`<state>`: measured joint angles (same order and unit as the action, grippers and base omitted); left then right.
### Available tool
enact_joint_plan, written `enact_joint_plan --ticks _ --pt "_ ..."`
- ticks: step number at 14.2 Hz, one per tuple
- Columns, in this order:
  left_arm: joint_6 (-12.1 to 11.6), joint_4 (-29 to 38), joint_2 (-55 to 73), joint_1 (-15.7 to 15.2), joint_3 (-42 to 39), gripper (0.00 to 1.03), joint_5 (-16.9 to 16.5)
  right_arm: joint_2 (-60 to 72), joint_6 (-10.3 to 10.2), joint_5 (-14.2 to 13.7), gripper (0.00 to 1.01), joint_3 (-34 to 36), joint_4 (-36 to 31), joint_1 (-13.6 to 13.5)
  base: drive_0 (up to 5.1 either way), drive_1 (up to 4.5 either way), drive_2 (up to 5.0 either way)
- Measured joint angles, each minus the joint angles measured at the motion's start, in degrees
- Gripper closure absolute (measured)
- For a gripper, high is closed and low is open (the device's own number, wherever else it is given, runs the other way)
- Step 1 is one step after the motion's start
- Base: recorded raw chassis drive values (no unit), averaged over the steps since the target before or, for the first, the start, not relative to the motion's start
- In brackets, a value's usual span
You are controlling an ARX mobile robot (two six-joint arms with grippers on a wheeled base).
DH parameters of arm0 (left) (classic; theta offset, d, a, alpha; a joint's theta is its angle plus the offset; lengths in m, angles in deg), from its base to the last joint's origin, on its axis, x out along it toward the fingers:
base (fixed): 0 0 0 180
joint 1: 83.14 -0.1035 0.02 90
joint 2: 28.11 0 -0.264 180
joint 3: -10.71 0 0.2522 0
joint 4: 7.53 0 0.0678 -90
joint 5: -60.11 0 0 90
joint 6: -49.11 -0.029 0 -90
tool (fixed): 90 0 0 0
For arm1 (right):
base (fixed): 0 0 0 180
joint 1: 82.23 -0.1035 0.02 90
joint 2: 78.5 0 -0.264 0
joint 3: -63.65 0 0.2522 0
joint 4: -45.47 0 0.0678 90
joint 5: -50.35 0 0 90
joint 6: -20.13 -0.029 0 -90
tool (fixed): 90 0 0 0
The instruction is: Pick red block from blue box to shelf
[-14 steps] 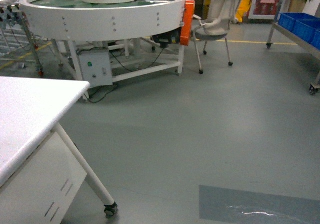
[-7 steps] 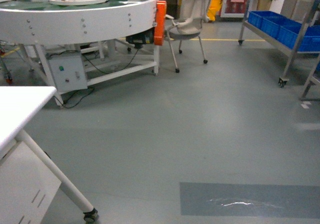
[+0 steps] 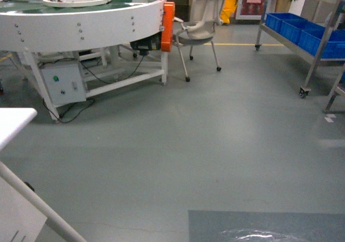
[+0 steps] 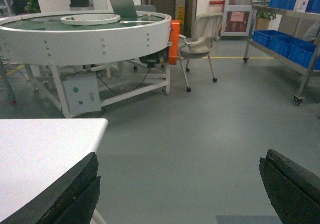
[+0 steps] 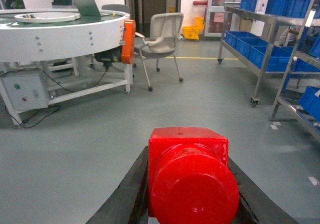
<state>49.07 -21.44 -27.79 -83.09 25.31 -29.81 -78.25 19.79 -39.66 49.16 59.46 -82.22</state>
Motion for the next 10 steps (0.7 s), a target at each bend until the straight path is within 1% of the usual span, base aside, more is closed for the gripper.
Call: enact_joint_plan --ticks 2,10 --pt "0.0 -0.22 0.0 0.0 0.0 0.05 -0.07 0.0 0.0 0.0 0.72 0.0 0.0 0.0 2.8 2.06 -5.0" --pt "0.0 0.11 0.0 -0.04 0.0 0.05 -0.04 0.0 0.0 -0.02 0.72 0.0 -0.02 0.0 0.2 4.24 -3.9"
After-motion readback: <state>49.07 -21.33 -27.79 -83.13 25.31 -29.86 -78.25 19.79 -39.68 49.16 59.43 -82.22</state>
